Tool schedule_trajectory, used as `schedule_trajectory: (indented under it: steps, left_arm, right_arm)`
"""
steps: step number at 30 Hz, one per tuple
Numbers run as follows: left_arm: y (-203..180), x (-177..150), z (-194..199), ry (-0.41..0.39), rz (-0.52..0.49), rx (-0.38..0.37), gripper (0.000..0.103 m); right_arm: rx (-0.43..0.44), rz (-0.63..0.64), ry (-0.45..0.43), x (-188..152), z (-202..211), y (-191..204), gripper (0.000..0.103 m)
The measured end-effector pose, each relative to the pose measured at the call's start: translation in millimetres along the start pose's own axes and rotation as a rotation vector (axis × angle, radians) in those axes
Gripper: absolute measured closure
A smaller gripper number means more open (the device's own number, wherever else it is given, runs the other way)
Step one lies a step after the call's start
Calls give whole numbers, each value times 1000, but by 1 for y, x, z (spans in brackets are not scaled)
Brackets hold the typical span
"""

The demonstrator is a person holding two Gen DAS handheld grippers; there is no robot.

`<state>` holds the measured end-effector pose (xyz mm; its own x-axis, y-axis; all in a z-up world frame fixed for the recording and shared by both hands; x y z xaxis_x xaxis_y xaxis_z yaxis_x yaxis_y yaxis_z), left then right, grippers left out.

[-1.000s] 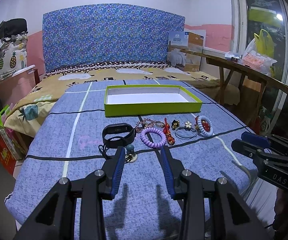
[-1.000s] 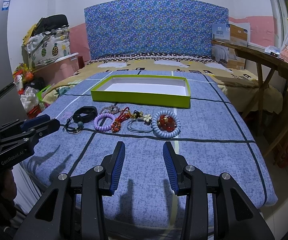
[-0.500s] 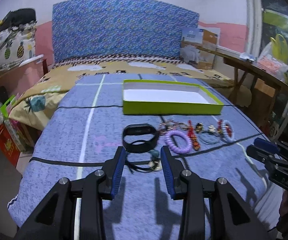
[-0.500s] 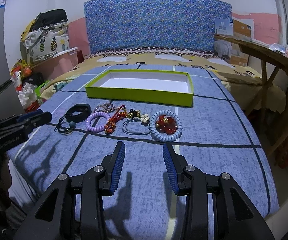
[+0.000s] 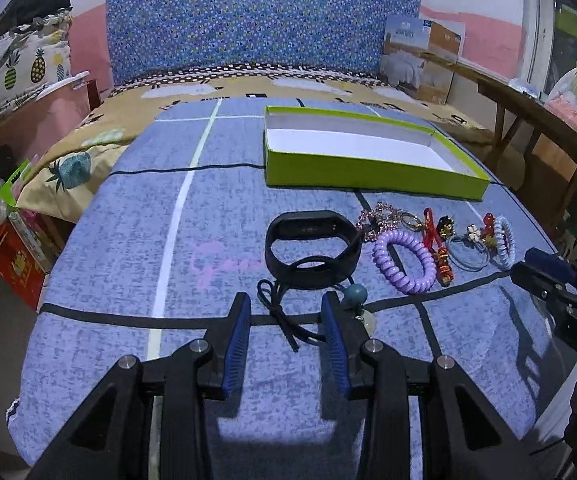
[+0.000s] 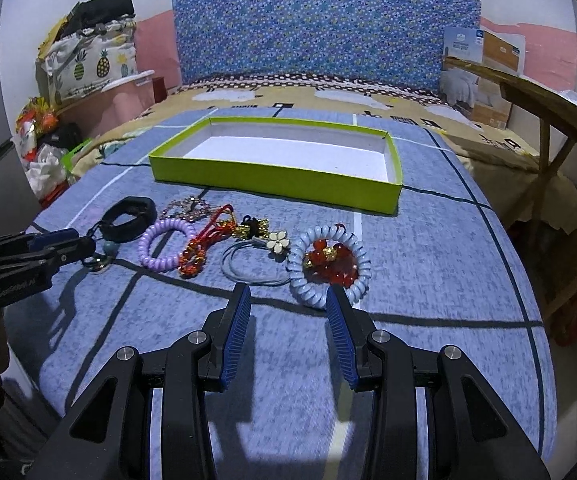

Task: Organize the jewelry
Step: 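Grasp the black cable earphone with the left tool while the right tool grasps the pale blue coil bracelet, then carry both items into the green box and open both tools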

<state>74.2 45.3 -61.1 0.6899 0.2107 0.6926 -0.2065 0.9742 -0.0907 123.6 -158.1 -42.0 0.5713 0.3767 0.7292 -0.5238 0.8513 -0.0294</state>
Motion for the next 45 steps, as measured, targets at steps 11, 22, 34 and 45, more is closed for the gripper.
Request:
schedule_trajectory:
  steps: [11,22,34,45]
  left_arm:
    - [-5,1,-8,16,-42,33,89]
    - [-3,4,4,-22,-29,-5,96]
    - [-8,17,32,-93,-37,-76,96]
    - [-22,57,38,-151,-85,-156,96]
  right_arm:
    - [1,22,54,11,-23,-6,83]
    - [6,16,33,10,-11,-8,94]
    - [23,0,-49,17,21,-7,94]
    - [50,6,-88,39,24,-13,94]
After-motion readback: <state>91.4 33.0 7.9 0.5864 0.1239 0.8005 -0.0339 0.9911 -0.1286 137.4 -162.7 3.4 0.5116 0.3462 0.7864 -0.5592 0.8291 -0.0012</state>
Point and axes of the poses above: each gripper's, at about its wrist camera, not at the fingertips, and z roughly against the way its jaws point, y to its left, x to its top, the point moved 3 cm from there along -z, roughly the way its jaws point, and after that the axes turned 1 degree about z, right-handed, at the moved point
